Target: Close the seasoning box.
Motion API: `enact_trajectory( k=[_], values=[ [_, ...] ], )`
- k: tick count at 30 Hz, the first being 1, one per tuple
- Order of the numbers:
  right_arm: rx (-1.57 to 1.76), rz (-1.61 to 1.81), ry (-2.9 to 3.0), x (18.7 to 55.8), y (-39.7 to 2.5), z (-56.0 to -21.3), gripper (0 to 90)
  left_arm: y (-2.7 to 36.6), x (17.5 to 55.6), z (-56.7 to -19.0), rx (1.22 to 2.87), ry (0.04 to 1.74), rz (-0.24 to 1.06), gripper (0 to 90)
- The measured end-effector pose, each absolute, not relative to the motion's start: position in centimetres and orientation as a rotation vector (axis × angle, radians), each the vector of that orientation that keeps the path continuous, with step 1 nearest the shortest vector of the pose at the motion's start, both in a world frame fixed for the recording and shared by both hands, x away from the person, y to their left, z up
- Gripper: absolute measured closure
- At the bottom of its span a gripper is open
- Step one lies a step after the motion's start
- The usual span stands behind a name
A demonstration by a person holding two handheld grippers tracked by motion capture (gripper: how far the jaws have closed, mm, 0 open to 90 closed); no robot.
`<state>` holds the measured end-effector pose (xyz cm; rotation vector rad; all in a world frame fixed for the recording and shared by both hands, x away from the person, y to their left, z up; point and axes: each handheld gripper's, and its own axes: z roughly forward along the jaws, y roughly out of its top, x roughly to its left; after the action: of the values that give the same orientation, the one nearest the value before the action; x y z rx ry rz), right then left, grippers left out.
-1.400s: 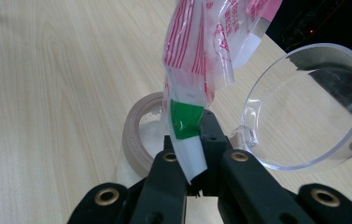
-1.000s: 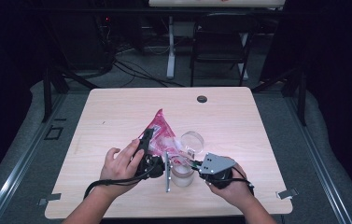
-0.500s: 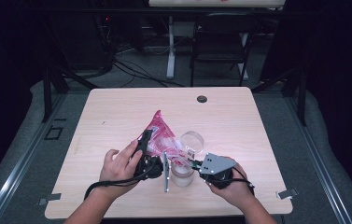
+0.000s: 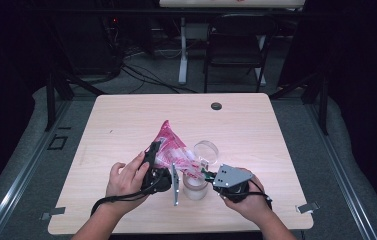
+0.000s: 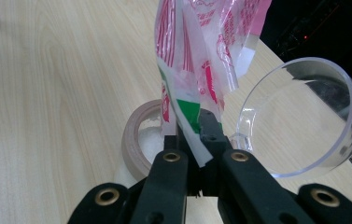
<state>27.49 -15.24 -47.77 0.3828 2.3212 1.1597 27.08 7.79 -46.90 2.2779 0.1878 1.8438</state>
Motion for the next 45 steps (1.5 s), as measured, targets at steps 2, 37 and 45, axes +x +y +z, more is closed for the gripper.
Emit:
enact_trajectory(
  k=[2, 37, 45],
  values=[
    [0.384, 1.161, 2.321, 27.4, -15.2, -47.7, 90.0, 7.9, 27.0, -47.0, 2.287, 0.2, 1.837, 63.8],
    [0.386, 1.177, 2.308, 27.9, -14.1, -47.5, 90.0, 9.3, 26.9, -49.5, 2.289, 0.442, 1.677, 64.7],
    [0.39, 1.19, 2.303, 27.9, -13.9, -47.4, 90.0, 9.4, 26.8, -50.1, 2.295, 0.479, 1.641, 64.9]
  ],
)
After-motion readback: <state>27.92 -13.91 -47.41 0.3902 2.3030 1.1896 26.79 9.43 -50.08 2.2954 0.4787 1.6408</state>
